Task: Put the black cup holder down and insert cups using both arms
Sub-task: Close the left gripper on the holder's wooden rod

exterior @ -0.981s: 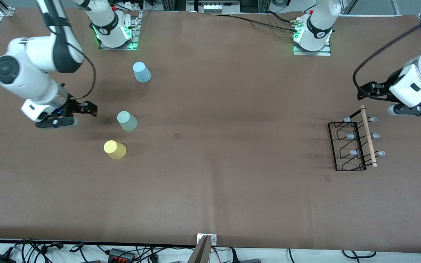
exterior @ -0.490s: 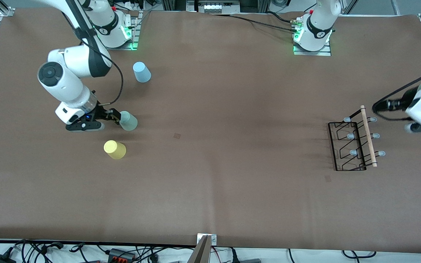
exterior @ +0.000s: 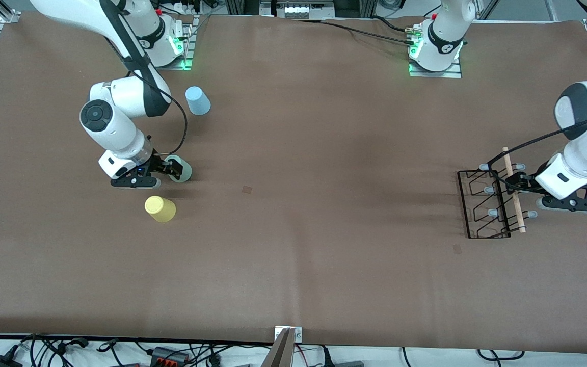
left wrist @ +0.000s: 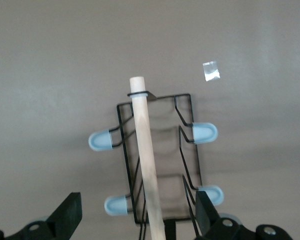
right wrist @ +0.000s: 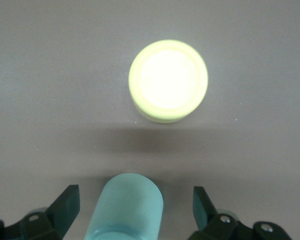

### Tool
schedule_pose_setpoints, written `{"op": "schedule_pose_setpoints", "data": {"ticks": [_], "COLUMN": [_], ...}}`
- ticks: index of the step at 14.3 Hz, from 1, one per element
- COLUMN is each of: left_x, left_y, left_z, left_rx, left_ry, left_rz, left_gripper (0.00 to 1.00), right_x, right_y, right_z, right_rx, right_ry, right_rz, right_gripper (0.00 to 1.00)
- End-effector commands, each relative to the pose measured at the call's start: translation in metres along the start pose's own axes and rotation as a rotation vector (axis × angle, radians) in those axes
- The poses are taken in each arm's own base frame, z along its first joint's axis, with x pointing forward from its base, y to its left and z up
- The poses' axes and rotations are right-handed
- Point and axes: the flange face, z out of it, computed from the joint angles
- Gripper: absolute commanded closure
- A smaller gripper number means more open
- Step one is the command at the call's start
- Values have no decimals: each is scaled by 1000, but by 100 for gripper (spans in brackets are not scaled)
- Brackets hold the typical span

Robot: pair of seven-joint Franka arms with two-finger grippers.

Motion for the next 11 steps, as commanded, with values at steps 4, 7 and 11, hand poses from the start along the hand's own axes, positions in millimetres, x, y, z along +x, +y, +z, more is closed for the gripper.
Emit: {"op": "schedule_pose_setpoints", "data": {"ticks": [4,7,11], "left_x": [-15,-16,-14], "left_y": [7,9,10], "left_z": [13,25,29], "left_rx": [11,-3,-57], "left_ry": [76,60,65], "left_rz": [20,10,-46], "left_gripper": [7,16,40], "right_x": [-26,-26,-35], "right_y": [-21,-21,-16], "right_z": [19,20,26], "right_rx": [3,2,-3], "right_ry": [-3,-5,-20], "right_rz": [31,34,42], "right_gripper": [0,0,0]}}
